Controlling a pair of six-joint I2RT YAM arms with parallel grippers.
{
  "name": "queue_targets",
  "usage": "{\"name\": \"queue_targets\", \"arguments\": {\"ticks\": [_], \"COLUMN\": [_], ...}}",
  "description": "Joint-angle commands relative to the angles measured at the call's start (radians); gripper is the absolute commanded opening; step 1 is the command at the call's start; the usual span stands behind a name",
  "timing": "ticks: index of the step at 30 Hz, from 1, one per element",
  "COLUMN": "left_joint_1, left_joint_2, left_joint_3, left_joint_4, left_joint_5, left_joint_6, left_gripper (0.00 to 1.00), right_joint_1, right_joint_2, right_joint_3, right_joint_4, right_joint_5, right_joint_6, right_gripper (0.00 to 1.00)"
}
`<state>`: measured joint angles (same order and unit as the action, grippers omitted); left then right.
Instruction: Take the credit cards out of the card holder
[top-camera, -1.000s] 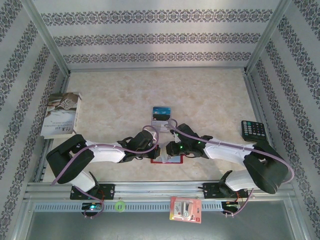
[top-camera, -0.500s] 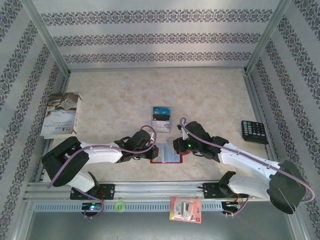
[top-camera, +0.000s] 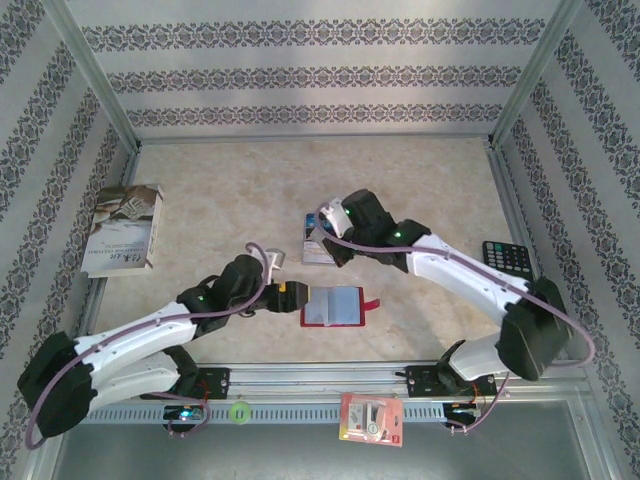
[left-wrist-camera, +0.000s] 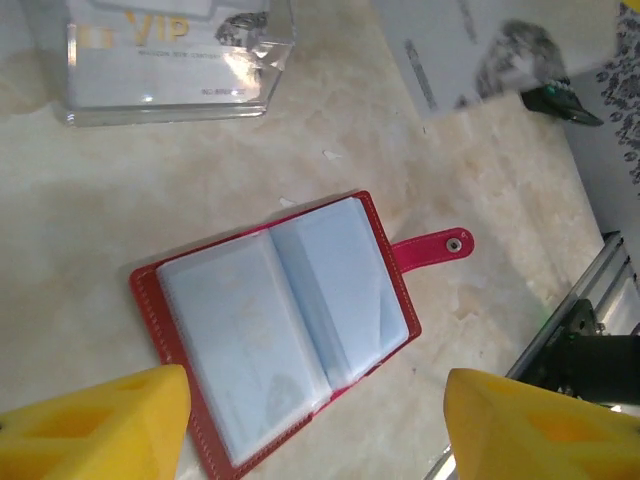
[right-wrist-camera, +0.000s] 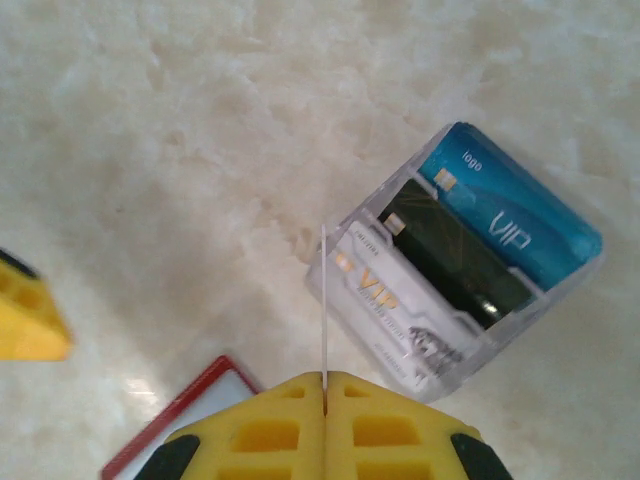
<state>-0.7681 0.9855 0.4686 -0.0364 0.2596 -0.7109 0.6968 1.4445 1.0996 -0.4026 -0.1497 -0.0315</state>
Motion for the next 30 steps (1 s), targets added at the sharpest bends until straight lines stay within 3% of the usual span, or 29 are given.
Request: {"name": "queue_targets", "arguments": {"ticks": [1,3,12,30], "left_joint_1": [0.022,0.027,0.055,0.104], "left_joint_2": [-0.069,-0.112,-0.218,-0.195], "left_joint_3": [-0.035,-0.053,-0.074,-0.1], "left_joint_4": [-0.128,-0.143,-0.222,-0.261], "left_joint_5": [-0.009,-0.015,-0.04,-0.029], "left_joint_6": [-0.004,-0.012,-0.015,-0.039], "left_gripper": [0.95,1.0,1.0,1.0], "right_joint_1": [-0.012,-0.018,-0.094,-0.149], "right_joint_2": [0.073,0.12,0.282,0.387], "right_joint_3": [0.092,0.142,0.273,0.329], "right_joint_4": [-0.106,-0.145,-0.219,-0.206], "right_joint_5": [-0.012,-0.039,-0.186,-0.224], "right_joint_6": [-0.275,-0.335,-0.459,-0.551], "right_gripper": [0.0,0.0,0.0,0.0]}}
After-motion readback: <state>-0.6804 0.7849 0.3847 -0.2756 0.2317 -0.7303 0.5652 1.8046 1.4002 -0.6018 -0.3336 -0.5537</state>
